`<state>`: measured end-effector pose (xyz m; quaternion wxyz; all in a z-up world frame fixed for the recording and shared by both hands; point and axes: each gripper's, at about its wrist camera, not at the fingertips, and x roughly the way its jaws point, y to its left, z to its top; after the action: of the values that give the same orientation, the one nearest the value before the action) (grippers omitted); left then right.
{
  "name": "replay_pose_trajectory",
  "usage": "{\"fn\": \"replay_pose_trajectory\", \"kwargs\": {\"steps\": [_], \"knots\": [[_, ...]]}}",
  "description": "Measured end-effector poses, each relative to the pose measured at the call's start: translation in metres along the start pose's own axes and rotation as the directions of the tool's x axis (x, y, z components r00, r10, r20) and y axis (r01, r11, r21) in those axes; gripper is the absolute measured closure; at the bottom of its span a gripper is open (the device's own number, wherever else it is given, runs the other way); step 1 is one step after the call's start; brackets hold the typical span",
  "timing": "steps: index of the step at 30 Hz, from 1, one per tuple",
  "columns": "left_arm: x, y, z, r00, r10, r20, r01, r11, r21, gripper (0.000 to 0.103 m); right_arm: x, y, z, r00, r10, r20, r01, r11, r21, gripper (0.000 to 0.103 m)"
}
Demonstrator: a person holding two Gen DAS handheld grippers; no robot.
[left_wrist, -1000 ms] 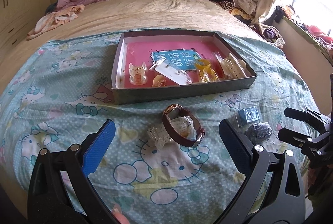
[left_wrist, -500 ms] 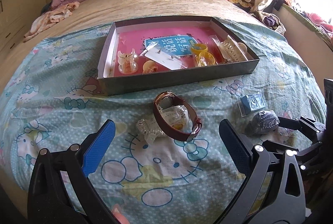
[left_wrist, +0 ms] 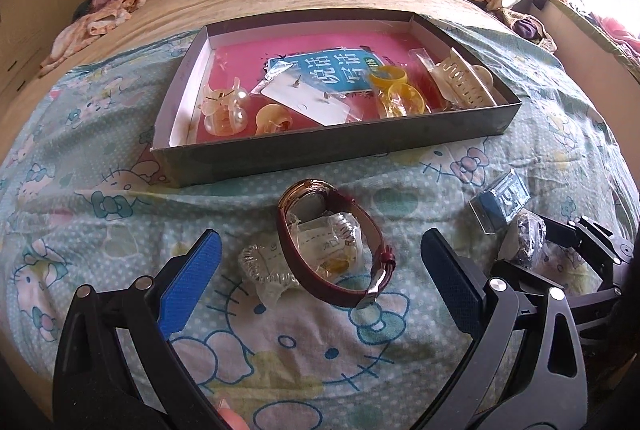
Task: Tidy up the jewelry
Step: 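Grasp the brown-strap watch with the left tool while the right tool grasps the dark bead bag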
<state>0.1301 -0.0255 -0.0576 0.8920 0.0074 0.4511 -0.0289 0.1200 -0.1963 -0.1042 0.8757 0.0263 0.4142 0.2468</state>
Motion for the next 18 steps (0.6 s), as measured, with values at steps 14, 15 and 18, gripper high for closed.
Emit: {"fn": "replay_pose_trajectory", "kwargs": {"steps": [14, 15, 18], "knots": [[-0.001, -0.005, -0.002, 1.000, 0.010, 0.028, -0.011, 0.999, 0.042, 0.062, -0.015, -0.006, 0.002, 0.998, 0.067, 0.012, -0.068, 0.998, 0.011, 0.030], [-0.004, -0.004, -0.002, 1.000, -0.002, 0.031, 0.001, 0.999, 0.038, 0.063, -0.016, -0.005, 0.002, 0.997, 0.070, 0.011, -0.070, 0.997, 0.009, 0.030], [-0.013, -0.001, -0.002, 0.998, -0.036, 0.045, 0.035, 0.999, 0.022, 0.066, -0.021, -0.005, 0.003, 0.997, 0.074, 0.012, -0.074, 0.997, 0.005, 0.030]]}}
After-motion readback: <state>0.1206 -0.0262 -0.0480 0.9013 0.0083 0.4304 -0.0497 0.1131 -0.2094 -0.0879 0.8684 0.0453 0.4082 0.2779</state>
